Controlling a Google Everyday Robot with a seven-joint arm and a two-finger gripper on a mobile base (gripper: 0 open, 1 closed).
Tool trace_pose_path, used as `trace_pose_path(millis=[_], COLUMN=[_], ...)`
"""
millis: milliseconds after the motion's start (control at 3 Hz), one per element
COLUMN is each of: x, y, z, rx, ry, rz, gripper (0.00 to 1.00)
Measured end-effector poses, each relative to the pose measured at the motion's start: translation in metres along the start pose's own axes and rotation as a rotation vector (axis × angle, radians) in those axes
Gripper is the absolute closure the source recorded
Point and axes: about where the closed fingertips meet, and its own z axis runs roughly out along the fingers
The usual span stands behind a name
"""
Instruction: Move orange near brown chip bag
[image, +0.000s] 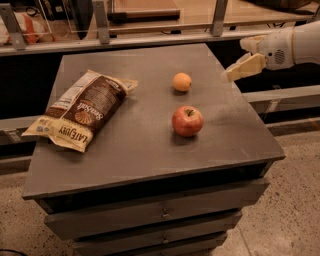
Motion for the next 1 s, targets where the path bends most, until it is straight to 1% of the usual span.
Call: trace_pose_path(millis=[333,667,1000], x=[-0.002,-0.002,0.0], y=[0.01,0.02,0.019], z=[0.037,0.065,0.085], rx=[-0.08,-0.113,-0.117], ry=[-0.019,0.003,0.015], rz=[-0.025,-0.079,-0.112], gripper=[0.0,0.0,0.0])
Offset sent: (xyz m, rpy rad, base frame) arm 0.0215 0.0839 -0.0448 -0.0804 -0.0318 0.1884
